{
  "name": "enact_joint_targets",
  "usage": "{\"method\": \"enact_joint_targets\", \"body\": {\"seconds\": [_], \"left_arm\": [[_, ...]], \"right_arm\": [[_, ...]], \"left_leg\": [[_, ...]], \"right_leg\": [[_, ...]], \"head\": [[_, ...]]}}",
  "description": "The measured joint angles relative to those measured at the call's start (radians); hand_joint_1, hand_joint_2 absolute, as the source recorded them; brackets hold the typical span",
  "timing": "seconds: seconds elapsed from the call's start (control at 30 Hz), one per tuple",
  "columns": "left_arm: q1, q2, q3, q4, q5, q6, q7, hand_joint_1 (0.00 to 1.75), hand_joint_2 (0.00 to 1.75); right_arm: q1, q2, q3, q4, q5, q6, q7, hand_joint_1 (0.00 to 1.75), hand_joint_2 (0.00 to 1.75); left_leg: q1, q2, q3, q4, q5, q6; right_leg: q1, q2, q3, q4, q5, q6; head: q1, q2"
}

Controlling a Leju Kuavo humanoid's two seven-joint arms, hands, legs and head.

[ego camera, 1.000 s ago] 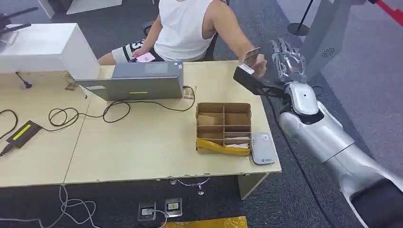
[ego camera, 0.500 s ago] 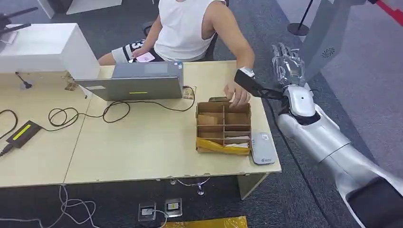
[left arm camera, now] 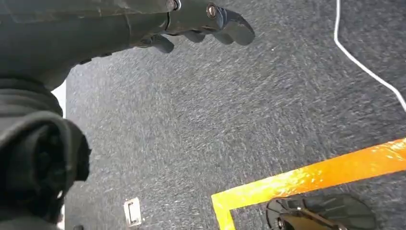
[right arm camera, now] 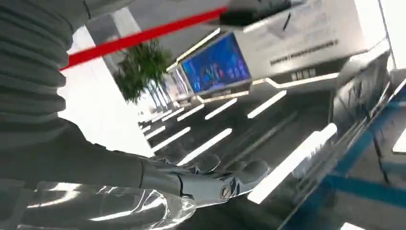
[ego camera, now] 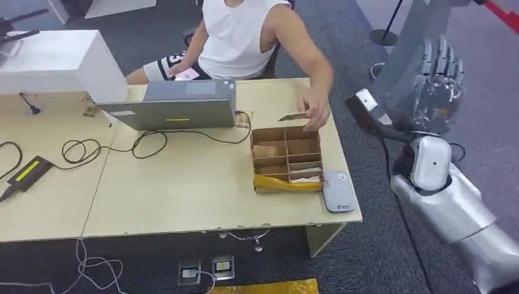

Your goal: Pass the card to the sensor for recognition and then transmit it.

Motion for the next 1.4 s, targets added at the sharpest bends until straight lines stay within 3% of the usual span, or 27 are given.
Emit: {"method": "enact_joint_targets", "body": {"seconds": [0.17,0.23,0.3,0.37,0.4,0.43,0.63,0.8,1.0,1.1,1.13,1.2,1.33,1.4], "left_arm": [[0.030,0.004,0.009,0.000,0.033,0.008,-0.002,0.00,0.00],[0.030,0.005,0.016,0.000,0.043,0.010,0.002,0.00,0.00],[0.031,0.004,0.026,0.000,0.051,0.010,0.002,0.00,0.00],[0.033,0.003,0.040,0.004,0.050,0.010,-0.005,0.00,0.00],[0.032,0.002,0.048,0.007,0.050,0.010,-0.011,0.00,0.00],[0.030,-0.001,0.053,0.009,0.050,0.010,-0.014,0.00,0.00],[0.030,-0.006,0.080,0.012,0.048,0.010,-0.017,0.00,0.00],[0.029,-0.013,0.115,0.016,0.004,0.010,-0.016,0.00,0.00],[0.030,-0.021,0.152,0.016,-0.026,0.010,-0.014,0.00,0.00],[0.034,-0.024,0.174,0.016,-0.035,0.010,-0.014,0.00,0.00],[0.034,-0.024,0.181,0.016,-0.037,0.010,-0.014,0.00,0.00],[0.036,-0.024,0.198,0.016,-0.044,0.010,-0.014,0.00,0.00],[0.036,-0.024,0.209,0.016,-0.048,0.010,-0.015,0.00,0.00],[0.036,-0.025,0.219,0.016,-0.047,0.010,-0.016,0.00,0.00]], "right_arm": [[0.270,-0.086,-0.249,-0.189,0.069,-0.005,-0.012,0.00,1.75],[0.392,-0.095,-0.355,-0.238,0.069,-0.006,-0.061,0.00,1.75],[0.491,-0.072,-0.499,-0.288,-0.014,-0.005,-0.241,0.00,1.75],[0.515,-0.013,-0.645,-0.296,-0.130,-0.005,-0.494,0.00,1.75],[0.521,0.019,-0.724,-0.297,-0.168,-0.006,-0.576,0.00,1.75],[0.533,0.049,-0.798,-0.297,-0.187,-0.007,-0.610,0.00,1.75],[0.577,0.160,-1.062,-0.300,-0.198,-0.006,-0.624,0.00,1.75],[0.576,0.253,-1.244,-0.277,-0.245,-0.005,-0.712,0.00,1.75],[0.578,0.323,-1.445,-0.145,-0.241,-0.004,-0.756,0.00,1.75],[0.596,0.332,-1.522,-0.039,-0.272,-0.004,-0.723,0.00,1.75],[0.605,0.330,-1.539,-0.003,-0.265,-0.004,-0.718,0.00,0.00],[0.607,0.340,-1.581,0.073,-0.218,-0.004,-0.723,0.00,0.00],[0.600,0.396,-1.704,0.170,-0.112,-0.004,-0.845,0.00,0.00],[0.578,0.403,-1.784,0.238,-0.053,-0.004,-0.855,0.00,0.00]], "left_leg": [[0.000,0.001,0.000,0.000,-0.002,0.000],[0.001,-0.001,0.000,0.000,-0.002,0.000],[0.000,-0.003,-0.003,-0.001,-0.001,0.000],[0.000,-0.001,-0.003,-0.001,-0.001,0.000],[0.001,-0.001,-0.001,-0.001,-0.001,0.000],[0.001,-0.002,0.000,-0.001,-0.001,0.000],[0.001,-0.001,0.000,-0.001,0.000,-0.001],[0.001,0.002,0.000,-0.001,-0.001,-0.001],[0.001,0.003,0.000,-0.001,-0.002,-0.001],[0.001,0.003,-0.001,-0.001,-0.002,0.000],[0.001,0.003,-0.001,-0.001,-0.002,-0.001],[0.001,0.005,-0.001,-0.001,-0.003,-0.001],[0.002,0.009,0.000,-0.001,-0.004,-0.002],[0.003,0.009,0.001,-0.001,-0.004,-0.002]], "right_leg": [[0.000,0.000,0.000,0.000,-0.001,0.000],[0.001,-0.003,0.001,0.000,-0.001,0.000],[0.000,-0.005,0.001,0.000,-0.001,-0.001],[0.000,-0.001,-0.001,0.000,-0.001,-0.001],[0.001,-0.002,0.000,0.000,-0.001,-0.001],[0.001,-0.004,0.001,0.000,-0.001,-0.001],[0.001,-0.002,0.001,0.000,-0.001,-0.001],[0.001,0.000,-0.001,0.000,-0.001,-0.001],[0.001,0.001,-0.001,0.000,-0.002,-0.001],[0.001,0.000,-0.001,0.000,-0.002,-0.002],[0.001,0.000,-0.001,0.000,-0.002,-0.002],[0.001,0.003,-0.001,0.000,-0.002,-0.002],[0.002,0.005,-0.002,0.000,-0.002,-0.002],[0.003,0.006,-0.002,0.000,-0.002,-0.002]], "head": [[0.000,0.000],[0.000,0.000],[0.000,0.000],[-0.001,0.000],[-0.001,0.000],[0.000,0.000],[0.000,0.000],[0.000,0.000],[-0.002,0.000],[0.000,0.000],[-0.001,0.000],[0.000,0.000],[-0.001,0.000],[0.000,0.000]]}}
